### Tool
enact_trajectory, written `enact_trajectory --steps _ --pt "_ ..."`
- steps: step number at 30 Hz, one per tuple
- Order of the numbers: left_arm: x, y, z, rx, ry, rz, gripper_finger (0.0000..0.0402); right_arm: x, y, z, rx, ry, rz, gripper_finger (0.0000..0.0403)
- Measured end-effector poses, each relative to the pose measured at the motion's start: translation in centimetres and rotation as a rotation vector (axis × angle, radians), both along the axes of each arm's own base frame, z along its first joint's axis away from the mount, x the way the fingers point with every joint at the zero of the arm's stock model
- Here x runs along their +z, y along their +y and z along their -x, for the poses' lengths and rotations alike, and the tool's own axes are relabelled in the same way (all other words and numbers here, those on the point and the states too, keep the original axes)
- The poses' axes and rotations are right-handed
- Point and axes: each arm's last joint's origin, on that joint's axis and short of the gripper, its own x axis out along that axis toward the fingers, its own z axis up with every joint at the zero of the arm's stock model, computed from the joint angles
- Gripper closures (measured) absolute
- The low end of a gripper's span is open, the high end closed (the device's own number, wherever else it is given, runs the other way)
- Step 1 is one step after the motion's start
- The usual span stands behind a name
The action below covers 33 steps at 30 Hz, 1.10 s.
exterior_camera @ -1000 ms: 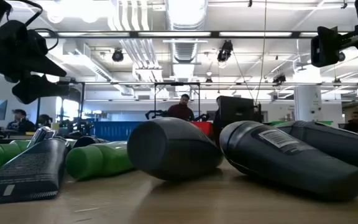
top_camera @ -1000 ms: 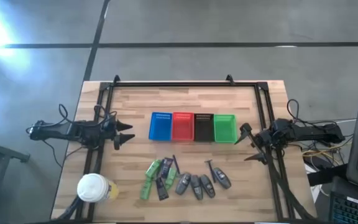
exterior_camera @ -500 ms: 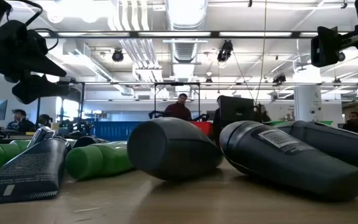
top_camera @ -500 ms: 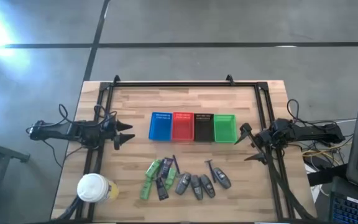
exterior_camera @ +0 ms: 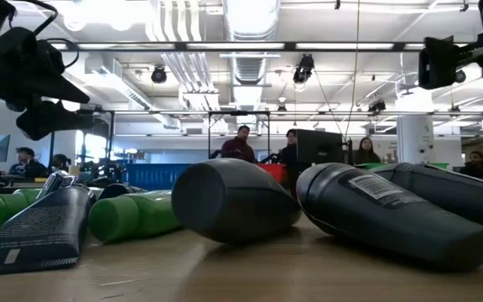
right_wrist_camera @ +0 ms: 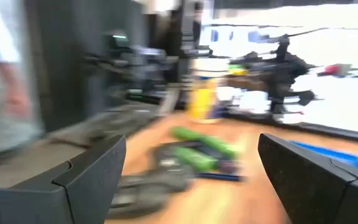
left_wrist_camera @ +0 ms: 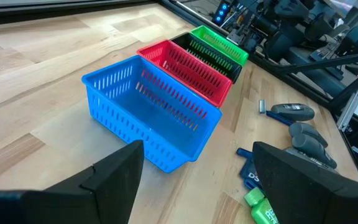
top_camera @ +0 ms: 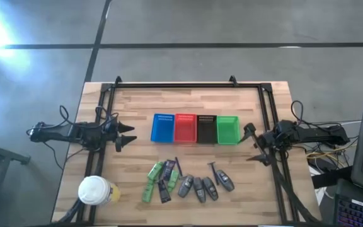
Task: Pick & Place Travel size toiletries
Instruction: Put the gray deodorant into the green bin
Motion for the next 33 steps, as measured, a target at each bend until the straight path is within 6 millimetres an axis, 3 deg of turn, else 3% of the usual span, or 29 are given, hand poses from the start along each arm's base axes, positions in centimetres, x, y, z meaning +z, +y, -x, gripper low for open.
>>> enact_trajectory --steps 4,10,15,22,28,30,33 --pt "0.0 0.0 0.0 0.000 0.000 0.000 0.0096 0.0 -0.3 -0.1 -0.126 -0.009 0.017 0.0039" --pt "0.0 0.0 0.0 0.000 0.000 0.000 0.0097 0.8 -0.4 -0.1 -0.109 0.030 -0.370 0.0039" --pt "0.0 0.0 0.0 0.000 0.000 0.000 0.0096 2.8 -0.6 0.5 0.012 -0.014 -0.909 0.0039" --pt "0.0 0.0 0.0 0.000 0.000 0.000 0.0096 3.7 -0.8 0.8 0.000 -0.126 -0.956 0.0039" --pt "0.0 0.0 0.0 0.000 0.000 0.000 0.0096 4.7 -0.9 1.3 0.096 -0.189 -1.109 0.0039" --pt "0.0 0.0 0.0 0.000 0.000 0.000 0.0097 4.5 -0.9 0.9 0.091 -0.124 -1.179 0.0039" --pt "0.0 0.0 0.0 0.000 0.001 0.000 0.0097 3.5 -0.7 -0.5 -0.019 0.164 -1.287 0.0039"
